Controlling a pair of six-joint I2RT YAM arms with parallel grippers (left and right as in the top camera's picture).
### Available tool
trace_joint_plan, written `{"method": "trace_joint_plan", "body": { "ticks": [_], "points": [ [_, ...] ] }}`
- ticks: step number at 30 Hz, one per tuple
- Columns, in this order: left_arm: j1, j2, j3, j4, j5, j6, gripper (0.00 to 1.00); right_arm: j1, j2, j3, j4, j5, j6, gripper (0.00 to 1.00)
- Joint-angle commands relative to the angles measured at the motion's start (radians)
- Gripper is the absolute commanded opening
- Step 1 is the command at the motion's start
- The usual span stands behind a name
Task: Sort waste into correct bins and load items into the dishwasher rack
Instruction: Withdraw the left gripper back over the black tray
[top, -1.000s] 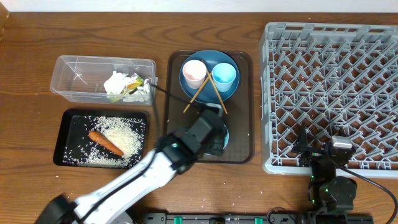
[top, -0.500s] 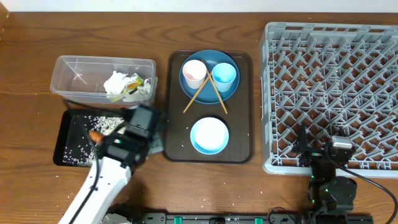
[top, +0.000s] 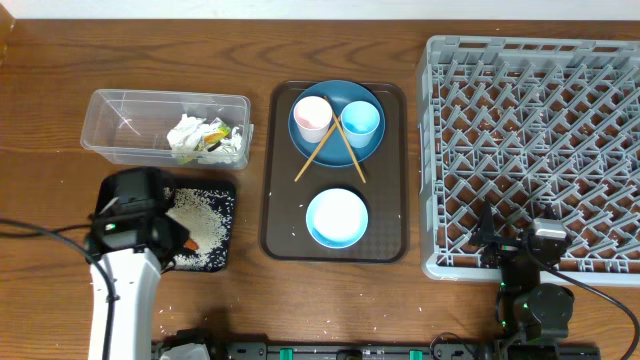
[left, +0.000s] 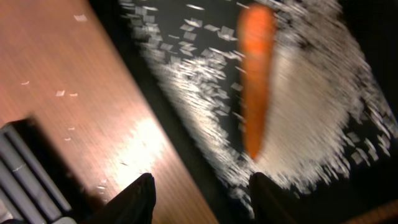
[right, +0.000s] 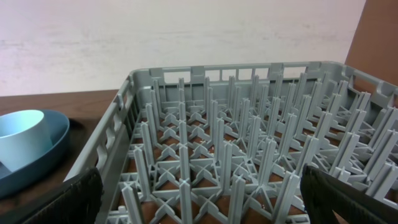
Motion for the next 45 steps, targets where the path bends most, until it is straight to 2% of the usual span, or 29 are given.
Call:
{"method": "trace_joint_plan", "body": {
  "ticks": [1,9,18,29,36,40,45],
  "points": [
    [0.111,-0.004,-0.024,-0.007,-0.012,-0.013,0.54,0.014,0.002,-0.002,-0.003,0.007,0.014,0.99],
    [0.317,-0.004,-0.087,0.078,0.058,-0.013,0.54,0.014,0.002,-0.002,-0.003,0.007,0.014,0.99],
    [0.399,-0.003,-0.188,0.210,0.136,-0.013,0.53,0.014,0.002,-0.002,-0.003,0.007,0.014,0.99],
    [0.420,0.058,-0.246,0.345,0.233,-0.013,0.51,0.014,0.002,-0.002,-0.003,0.007,0.014,0.99],
    [0.420,0.101,-0.246,0.351,0.275,-0.013,0.43,0.014,0.002,-0.002,-0.003,0.007,0.014,0.99],
    [0.420,0.101,-0.246,0.367,0.359,-0.004,0.41,0.014,0.002,-0.002,-0.003,0.007,0.014,0.99],
    [0.420,0.101,-0.246,0.386,0.371,-0.002,0.40,0.014,0.002,-0.002,-0.003,0.007,0.014,0.99]
  ]
}}
